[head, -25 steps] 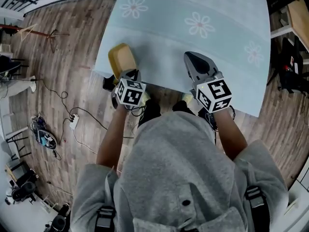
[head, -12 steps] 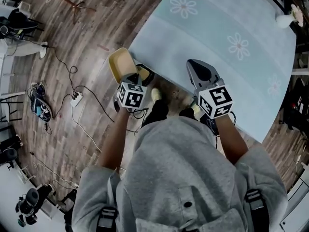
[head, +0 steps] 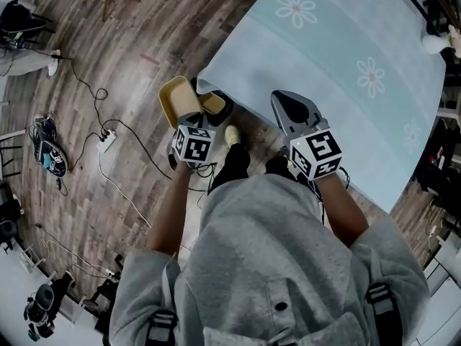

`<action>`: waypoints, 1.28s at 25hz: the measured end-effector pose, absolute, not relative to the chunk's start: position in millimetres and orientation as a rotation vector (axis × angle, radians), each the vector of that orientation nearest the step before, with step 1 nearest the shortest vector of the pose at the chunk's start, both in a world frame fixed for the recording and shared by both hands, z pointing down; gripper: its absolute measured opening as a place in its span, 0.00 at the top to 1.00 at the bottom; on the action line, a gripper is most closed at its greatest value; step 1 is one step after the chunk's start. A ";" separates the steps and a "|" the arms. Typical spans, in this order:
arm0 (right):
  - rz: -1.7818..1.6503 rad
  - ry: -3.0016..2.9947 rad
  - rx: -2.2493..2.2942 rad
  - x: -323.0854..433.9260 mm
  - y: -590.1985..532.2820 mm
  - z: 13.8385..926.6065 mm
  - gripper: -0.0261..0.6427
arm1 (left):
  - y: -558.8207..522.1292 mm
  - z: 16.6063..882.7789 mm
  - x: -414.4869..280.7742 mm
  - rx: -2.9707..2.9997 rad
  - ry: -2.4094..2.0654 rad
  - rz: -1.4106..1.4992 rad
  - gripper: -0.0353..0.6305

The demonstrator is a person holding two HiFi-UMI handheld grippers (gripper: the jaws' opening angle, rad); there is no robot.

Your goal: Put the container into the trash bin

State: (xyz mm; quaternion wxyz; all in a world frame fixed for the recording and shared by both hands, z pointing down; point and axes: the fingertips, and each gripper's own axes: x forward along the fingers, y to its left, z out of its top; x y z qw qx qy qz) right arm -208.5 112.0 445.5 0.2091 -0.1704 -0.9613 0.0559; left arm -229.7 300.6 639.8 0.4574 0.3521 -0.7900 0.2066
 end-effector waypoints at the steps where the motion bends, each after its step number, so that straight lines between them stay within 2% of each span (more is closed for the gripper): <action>1: 0.153 -2.659 -0.473 -211.3 113.6 448.2 0.92 | 300.8 645.3 -229.5 0.868 -1.935 0.495 0.90; 14: 0.198 -2.491 -0.464 -249.6 116.6 507.4 0.92 | 299.0 756.9 -228.4 0.808 -1.777 0.321 0.90; 21: 0.225 -2.461 -0.449 -244.4 123.9 531.3 0.92 | 300.5 823.5 -230.5 0.795 -1.739 0.297 0.90; 30: 0.248 -2.421 -0.439 -243.7 131.8 549.2 0.92 | 305.7 844.1 -251.7 0.775 -1.768 0.283 0.89; 32: 0.250 -2.421 -0.435 -243.3 131.7 549.7 0.92 | 307.0 846.4 -252.0 0.776 -1.766 0.291 0.87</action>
